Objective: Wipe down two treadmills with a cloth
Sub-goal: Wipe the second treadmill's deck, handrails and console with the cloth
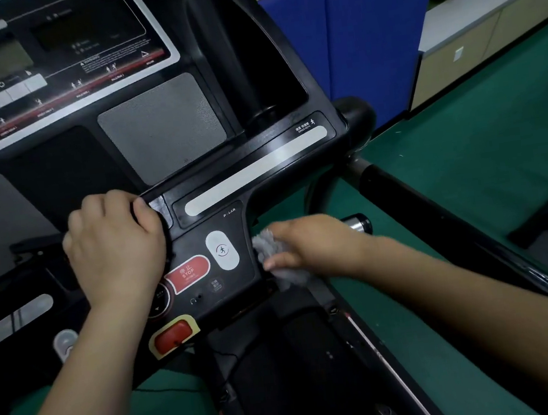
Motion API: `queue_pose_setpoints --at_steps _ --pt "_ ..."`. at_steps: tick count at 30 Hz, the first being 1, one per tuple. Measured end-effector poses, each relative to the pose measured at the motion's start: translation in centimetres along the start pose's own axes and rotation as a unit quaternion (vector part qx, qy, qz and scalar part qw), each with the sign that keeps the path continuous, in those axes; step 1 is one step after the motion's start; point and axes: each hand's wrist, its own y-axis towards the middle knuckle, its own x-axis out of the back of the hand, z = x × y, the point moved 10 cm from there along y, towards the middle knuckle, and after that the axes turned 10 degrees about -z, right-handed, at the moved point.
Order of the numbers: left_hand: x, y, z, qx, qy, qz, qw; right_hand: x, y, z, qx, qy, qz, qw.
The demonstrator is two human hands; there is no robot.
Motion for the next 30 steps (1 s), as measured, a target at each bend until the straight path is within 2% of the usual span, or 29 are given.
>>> queue_pose_setpoints --at_steps 2,5,6,8,11,13,19,24,27,30 --pt "0.0 0.0 0.0 0.0 -0.003 0.0 1.0 -0.1 0.7 -0.5 -0.035 0.05 0.068 0.996" --pt "0.1 0.1 0.1 0.0 -0.004 -0.001 1.0 -0.3 0.7 -0.4 -0.023 0.046 0.071 0.996" --pt "0.1 0.1 0.2 0.001 -0.004 -0.001 1.0 -0.4 0.5 -0.3 -0.008 0.024 0.043 0.999" --pt "0.1 0.0 0.1 0.0 -0.004 -0.002 1.0 -0.2 -0.6 0.3 0.042 -0.034 -0.067 0.996" --pt "0.0 0.0 0.1 -0.002 -0.002 -0.001 1.0 -0.1 -3.5 1.5 0.099 -0.059 -0.224 0.968" --pt "-0.1 0.1 0.2 -0.001 0.0 0.001 1.0 -0.6 -4.5 1.7 0.114 -0.088 -0.257 0.956" --pt "0.0 0.2 0.2 -0.003 0.001 0.004 1.0 -0.1 -4.5 0.1 0.142 -0.046 -0.223 0.963" --pt "0.2 0.1 0.1 -0.005 -0.001 0.002 1.0 1.5 -5.1 -3.4 0.101 0.037 -0.176 0.979" --pt "0.1 0.1 -0.1 -0.005 0.002 0.001 1.0 2.9 -6.9 -6.9 0.042 0.075 -0.189 0.978" --pt "0.1 0.1 0.0 -0.003 0.004 0.0 1.0 3.1 -8.1 -8.3 -0.016 0.037 -0.225 0.974"
